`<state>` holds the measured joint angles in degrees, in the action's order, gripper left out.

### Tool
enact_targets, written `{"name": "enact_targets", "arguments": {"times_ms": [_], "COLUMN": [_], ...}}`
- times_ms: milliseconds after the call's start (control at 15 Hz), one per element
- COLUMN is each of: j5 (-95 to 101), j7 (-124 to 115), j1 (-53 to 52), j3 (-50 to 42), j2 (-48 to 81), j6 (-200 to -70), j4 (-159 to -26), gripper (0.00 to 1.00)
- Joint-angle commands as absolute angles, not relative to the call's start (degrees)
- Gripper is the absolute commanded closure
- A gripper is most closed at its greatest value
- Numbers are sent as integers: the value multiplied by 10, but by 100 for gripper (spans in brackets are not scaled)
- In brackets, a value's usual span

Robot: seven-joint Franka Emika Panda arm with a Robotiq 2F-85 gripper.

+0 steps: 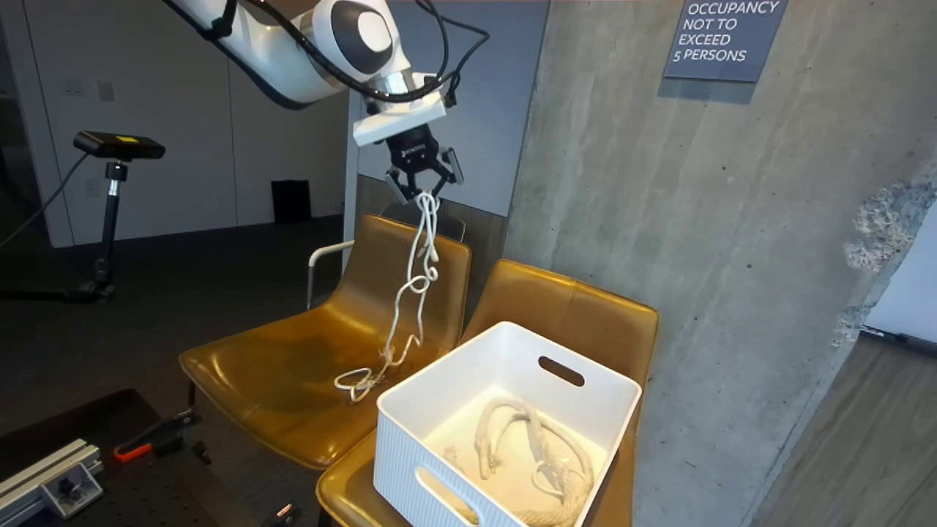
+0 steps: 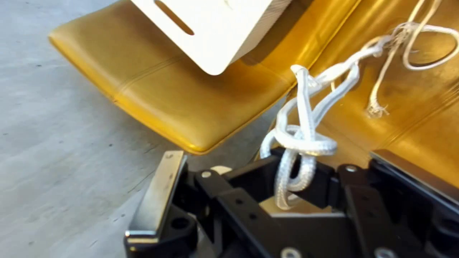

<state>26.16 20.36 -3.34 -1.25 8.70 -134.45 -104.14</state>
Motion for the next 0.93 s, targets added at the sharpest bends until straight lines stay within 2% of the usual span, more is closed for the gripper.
{"name": "enact_targets", "arguments": {"times_ms": [0, 467, 867], "j5": [281, 251, 176], "j7": [231, 341, 372], "j1": [-8, 78, 139], "j3": [-22, -78, -99], "j2": [45, 96, 139], "j6": [-1295, -1229, -1250], "j4": [-982, -794, -832], "gripper": [100, 100, 100]}}
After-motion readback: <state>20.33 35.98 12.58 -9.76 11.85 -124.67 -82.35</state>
